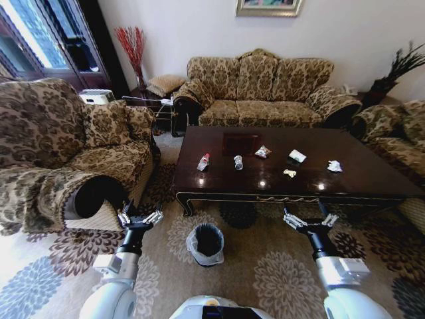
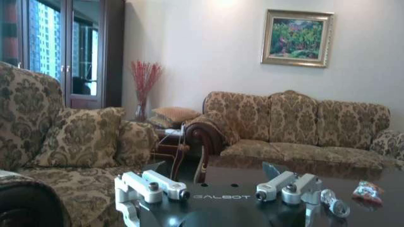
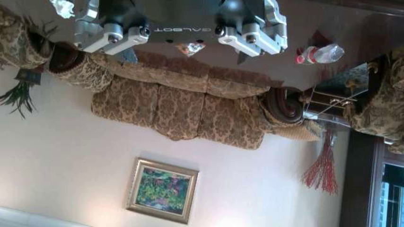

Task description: Move to the front of the table and place the trash on the table into the trash bin.

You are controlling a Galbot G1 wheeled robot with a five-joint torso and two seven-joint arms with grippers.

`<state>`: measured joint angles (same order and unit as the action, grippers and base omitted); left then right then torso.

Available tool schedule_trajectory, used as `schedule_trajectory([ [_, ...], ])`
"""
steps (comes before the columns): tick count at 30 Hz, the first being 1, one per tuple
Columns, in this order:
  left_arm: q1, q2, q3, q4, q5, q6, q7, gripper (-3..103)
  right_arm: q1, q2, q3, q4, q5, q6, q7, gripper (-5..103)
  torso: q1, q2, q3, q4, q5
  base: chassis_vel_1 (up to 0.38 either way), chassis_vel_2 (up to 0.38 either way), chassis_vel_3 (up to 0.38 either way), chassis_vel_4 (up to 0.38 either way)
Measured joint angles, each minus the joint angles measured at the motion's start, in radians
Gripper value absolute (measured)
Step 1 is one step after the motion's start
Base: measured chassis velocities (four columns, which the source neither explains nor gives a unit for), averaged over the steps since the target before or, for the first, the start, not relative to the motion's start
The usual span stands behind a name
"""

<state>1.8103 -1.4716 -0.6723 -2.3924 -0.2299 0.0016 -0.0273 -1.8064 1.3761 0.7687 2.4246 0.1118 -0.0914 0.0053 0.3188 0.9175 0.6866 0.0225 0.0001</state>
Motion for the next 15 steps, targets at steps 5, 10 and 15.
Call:
schedule_trajectory([
  [5,-0.027,-0.018,0.008,0.09,0.022,-0.045,-0.002,100,0.016,0.04,-0.006,-0.074,0.044,0.056,-0.009,100,0.002,-0.001,0.001,0.0002,-0.0006,0.0,0.0,0.0,0.0],
  [10,-0.035,-0.018,0.009,0.107,0.0,-0.064,0.001,100,0.02,0.046,-0.007,-0.087,0.058,0.061,-0.025,100,0.002,-0.001,0.001,0.0001,0.0,0.0,0.0,0.0,0.0],
  [15,-0.051,-0.014,0.015,0.161,-0.005,-0.037,0.005,100,0.023,0.047,-0.013,-0.132,0.056,0.052,-0.049,100,0.001,-0.001,0.0,0.0001,-0.0003,0.0,0.0,0.0,0.0],
])
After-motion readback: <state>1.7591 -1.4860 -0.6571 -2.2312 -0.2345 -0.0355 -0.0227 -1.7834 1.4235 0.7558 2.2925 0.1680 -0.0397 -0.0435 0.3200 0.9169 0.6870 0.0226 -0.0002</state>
